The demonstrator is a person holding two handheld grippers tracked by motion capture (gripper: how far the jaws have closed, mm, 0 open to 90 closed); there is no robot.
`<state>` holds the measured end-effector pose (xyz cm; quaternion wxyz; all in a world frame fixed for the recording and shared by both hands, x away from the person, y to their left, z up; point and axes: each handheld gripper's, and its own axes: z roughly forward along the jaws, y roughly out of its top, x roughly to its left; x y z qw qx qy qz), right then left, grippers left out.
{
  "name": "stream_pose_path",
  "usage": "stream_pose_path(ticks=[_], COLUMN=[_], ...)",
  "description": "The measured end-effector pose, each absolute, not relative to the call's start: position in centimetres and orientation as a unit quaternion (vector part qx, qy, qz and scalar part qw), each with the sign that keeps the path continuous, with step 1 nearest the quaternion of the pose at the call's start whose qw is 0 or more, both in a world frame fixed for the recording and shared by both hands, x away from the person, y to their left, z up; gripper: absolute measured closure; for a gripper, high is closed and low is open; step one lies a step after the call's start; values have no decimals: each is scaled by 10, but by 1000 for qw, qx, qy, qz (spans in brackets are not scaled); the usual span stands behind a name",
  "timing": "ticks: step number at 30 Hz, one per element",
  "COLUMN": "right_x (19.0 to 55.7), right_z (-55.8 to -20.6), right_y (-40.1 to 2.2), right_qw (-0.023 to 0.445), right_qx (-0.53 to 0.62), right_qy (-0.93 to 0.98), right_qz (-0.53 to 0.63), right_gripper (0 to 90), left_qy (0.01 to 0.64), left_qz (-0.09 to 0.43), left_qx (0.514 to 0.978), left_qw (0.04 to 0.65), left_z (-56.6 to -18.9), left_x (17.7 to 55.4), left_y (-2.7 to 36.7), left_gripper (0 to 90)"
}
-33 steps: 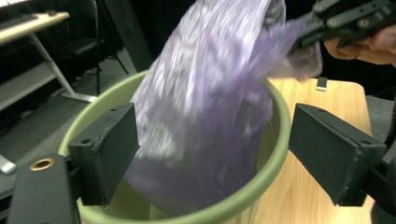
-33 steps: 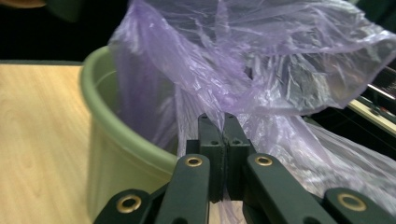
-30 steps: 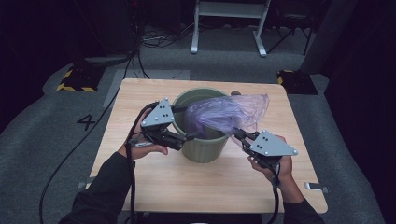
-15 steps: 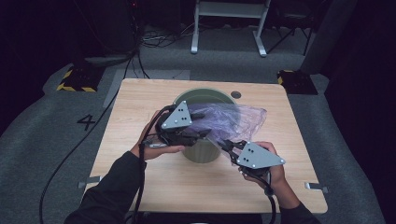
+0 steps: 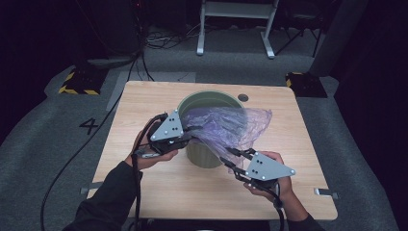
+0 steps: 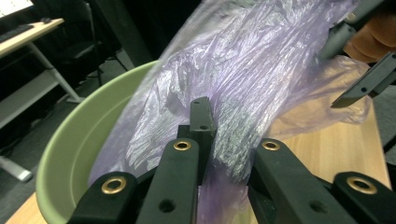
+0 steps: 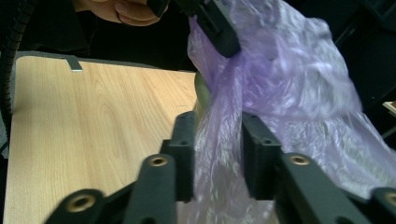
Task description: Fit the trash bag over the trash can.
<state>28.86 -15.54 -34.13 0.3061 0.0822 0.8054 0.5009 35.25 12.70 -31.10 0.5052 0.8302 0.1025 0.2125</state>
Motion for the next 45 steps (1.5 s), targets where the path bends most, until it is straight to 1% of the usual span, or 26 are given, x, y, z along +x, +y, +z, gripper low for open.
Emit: stream_pose_path(ticks=[6,9,15,18,25,31,34,38,41,43,44,45], right_x=[284,283,291,297,306,309,310,318,323,326,328,330], right_z=[-338,-334,-330,-327,-321,-317,-315,-315,-315,-315,-316,-316], right_y=[-170,-180,-198,-206,-225,-220,-210,-200,-195,-191,-189,-187], right_qw=[314,325,362,383,389,416,418,414,410,400,399,396], right_qx=[94,105,149,160,181,166,145,126,118,107,104,100], right_qy=[794,785,761,755,746,744,752,764,772,785,790,793], right_qz=[512,517,516,507,510,496,488,478,471,461,455,453], right_gripper=[519,482,362,327,283,230,226,252,325,387,425,486], left_qy=[100,103,102,103,111,119,121,129,133,140,145,145], left_qz=[200,193,186,189,186,185,188,189,190,191,193,191], left_qx=[829,826,824,824,821,821,822,822,821,820,819,819], left_qw=[512,520,525,524,528,527,524,522,522,521,521,521], left_z=[-316,-318,-322,-322,-325,-329,-331,-333,-334,-336,-336,-337], left_x=[353,353,351,351,353,355,357,358,358,359,360,360], left_y=[134,138,142,145,155,156,158,161,164,166,166,167], left_gripper=[841,841,835,832,812,788,779,762,752,723,690,673])
